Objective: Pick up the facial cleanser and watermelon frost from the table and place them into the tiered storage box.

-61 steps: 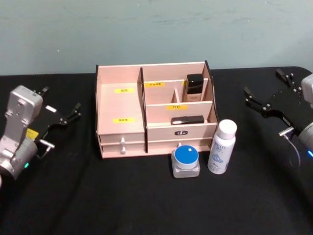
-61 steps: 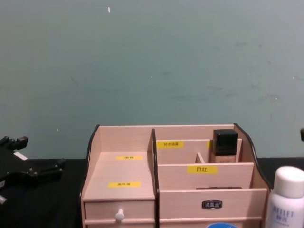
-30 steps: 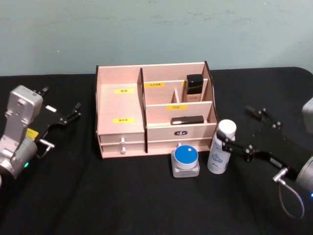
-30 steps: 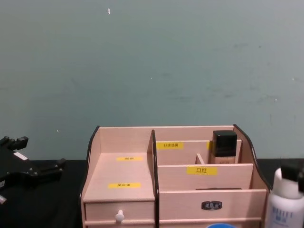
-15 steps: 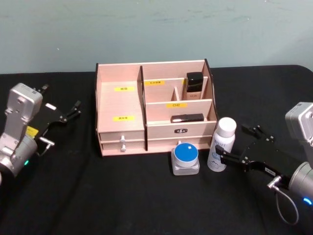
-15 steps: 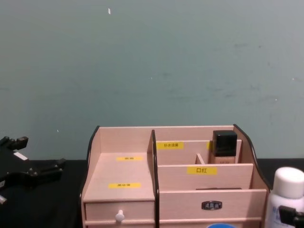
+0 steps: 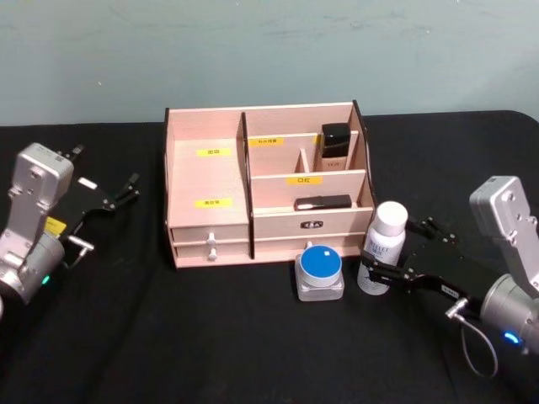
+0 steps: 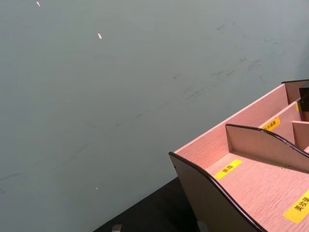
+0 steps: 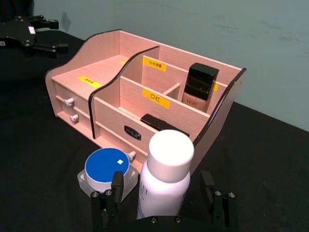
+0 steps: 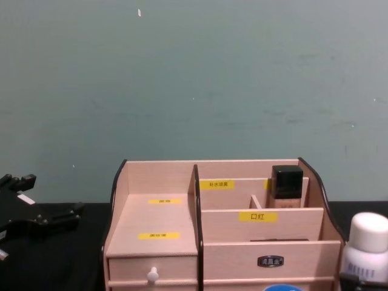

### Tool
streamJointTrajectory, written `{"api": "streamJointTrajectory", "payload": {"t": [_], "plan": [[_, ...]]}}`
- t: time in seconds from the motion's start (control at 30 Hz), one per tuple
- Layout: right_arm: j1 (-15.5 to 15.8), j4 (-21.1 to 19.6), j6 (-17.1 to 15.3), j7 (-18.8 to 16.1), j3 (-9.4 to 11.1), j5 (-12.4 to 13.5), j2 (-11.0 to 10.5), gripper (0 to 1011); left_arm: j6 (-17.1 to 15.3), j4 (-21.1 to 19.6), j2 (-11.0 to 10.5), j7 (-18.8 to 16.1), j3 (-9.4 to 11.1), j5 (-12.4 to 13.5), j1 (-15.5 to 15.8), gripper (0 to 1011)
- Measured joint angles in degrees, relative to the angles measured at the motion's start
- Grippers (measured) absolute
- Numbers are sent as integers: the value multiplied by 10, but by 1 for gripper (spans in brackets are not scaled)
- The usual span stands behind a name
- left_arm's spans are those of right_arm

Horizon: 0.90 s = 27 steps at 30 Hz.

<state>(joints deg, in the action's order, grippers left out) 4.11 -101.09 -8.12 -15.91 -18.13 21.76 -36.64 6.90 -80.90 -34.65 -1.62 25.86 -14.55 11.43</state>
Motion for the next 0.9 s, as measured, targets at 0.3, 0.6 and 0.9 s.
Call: {"api": "streamJointTrajectory", "payload": {"t": [0.3,0.6,0.9], "plan": [[-20,25,1,-13,-3,-18,23,1002,0,0,0,0,0,0,0,1010],[-32,41,12,-23,-1,-35,41,1002,0,0,0,0,0,0,0,1010],[-31,40,12,-23,-1,-34,39,1002,0,0,0,0,0,0,0,1010]]}}
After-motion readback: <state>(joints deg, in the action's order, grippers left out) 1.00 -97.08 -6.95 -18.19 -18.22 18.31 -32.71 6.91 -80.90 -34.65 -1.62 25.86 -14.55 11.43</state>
